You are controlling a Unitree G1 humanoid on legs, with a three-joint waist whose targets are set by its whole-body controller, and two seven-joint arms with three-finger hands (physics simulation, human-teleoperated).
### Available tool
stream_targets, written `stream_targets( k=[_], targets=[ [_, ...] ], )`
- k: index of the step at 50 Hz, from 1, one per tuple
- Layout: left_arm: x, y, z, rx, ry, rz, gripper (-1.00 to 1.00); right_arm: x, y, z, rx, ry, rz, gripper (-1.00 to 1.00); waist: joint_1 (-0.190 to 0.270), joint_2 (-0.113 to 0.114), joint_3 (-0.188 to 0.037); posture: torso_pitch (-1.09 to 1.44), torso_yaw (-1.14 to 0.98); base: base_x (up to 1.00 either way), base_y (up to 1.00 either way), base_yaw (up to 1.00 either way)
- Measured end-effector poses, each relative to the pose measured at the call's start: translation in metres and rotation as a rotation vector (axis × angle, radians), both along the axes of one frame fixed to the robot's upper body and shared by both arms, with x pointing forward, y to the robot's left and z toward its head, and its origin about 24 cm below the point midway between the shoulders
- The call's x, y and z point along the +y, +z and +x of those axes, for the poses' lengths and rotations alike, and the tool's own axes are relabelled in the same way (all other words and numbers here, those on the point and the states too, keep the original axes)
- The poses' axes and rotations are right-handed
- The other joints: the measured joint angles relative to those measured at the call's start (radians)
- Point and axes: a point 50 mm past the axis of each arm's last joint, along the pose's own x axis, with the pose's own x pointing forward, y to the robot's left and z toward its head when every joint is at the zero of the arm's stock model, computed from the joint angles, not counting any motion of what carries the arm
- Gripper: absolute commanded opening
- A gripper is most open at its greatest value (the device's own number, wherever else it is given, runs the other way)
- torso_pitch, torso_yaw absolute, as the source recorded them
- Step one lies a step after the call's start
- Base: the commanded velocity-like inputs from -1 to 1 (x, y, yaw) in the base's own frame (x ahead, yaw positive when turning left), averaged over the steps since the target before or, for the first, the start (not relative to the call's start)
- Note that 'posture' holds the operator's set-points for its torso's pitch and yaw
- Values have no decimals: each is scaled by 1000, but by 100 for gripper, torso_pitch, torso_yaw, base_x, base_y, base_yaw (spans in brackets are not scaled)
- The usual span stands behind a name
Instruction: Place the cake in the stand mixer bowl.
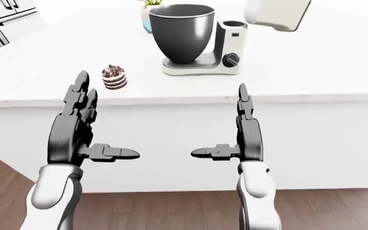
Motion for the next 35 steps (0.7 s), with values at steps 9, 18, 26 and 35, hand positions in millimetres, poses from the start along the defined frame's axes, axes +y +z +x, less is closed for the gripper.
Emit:
stream_targets(
  k=[9, 18, 26, 35],
  targets=[
    [5, -6, 1, 29, 30, 5, 100, 3, -3, 0, 19, 19, 9, 100, 38, -38, -3, 0, 0, 28, 0, 0],
    [-1, -9, 2, 46, -8, -1, 100, -4, -8, 0, 36, -14, 4, 100, 15, -118, 3, 0, 0, 26, 0, 0],
    [1, -1, 0, 6, 2, -1, 100, -1, -2, 0, 7, -3, 1, 100, 5, -18, 0, 0, 0, 14, 0, 0],
    [6, -4, 0, 26, 34, 4, 100, -2, -2, -4, 8, 3, 15, 100, 33, -32, -16, 0, 0, 11, 0, 0]
  ],
)
